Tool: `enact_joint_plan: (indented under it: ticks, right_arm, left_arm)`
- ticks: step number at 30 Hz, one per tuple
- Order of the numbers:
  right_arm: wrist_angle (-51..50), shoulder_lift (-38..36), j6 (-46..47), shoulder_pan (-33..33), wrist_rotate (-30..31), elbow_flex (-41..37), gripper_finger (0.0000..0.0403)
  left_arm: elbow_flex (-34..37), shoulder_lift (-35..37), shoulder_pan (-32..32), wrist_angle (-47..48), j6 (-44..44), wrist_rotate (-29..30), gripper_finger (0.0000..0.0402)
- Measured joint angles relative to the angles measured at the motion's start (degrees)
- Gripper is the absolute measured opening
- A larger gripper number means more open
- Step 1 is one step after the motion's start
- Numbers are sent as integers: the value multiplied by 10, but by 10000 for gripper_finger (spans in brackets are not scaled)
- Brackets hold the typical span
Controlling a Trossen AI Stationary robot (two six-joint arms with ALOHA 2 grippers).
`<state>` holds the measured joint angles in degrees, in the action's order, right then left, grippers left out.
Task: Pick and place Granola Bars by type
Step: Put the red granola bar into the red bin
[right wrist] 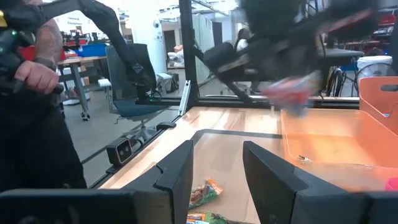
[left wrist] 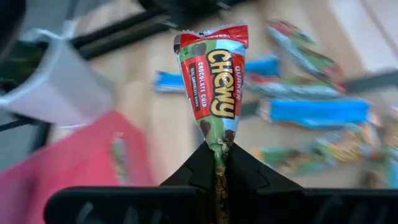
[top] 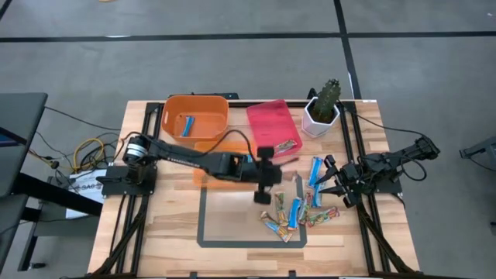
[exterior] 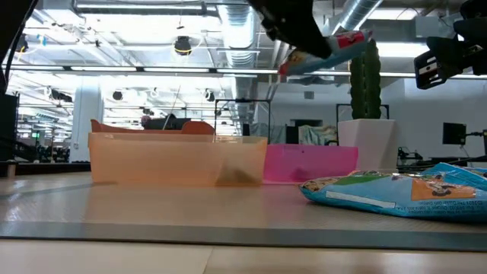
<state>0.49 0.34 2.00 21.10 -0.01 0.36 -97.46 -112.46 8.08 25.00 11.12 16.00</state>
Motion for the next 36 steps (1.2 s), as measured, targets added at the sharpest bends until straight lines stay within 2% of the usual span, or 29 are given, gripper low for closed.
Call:
enact_joint_plan:
  ticks: [9, 18, 27, 36]
  right_arm:
    - [0, 0, 0, 0, 0, 0, 133]
    - [0, 0, 0, 0, 0, 0, 134]
    - [0, 0, 0, 0, 0, 0, 134]
    - [0, 0, 0, 0, 0, 0, 134]
  left_arm:
    - [-47, 0, -85, 1, -37, 32, 15]
    - [-52, 0, -165, -5, 14, 27, 15]
    - [-52, 0, -209, 3, 19, -32, 15]
    - [-52, 0, -231, 1, -37, -97, 15]
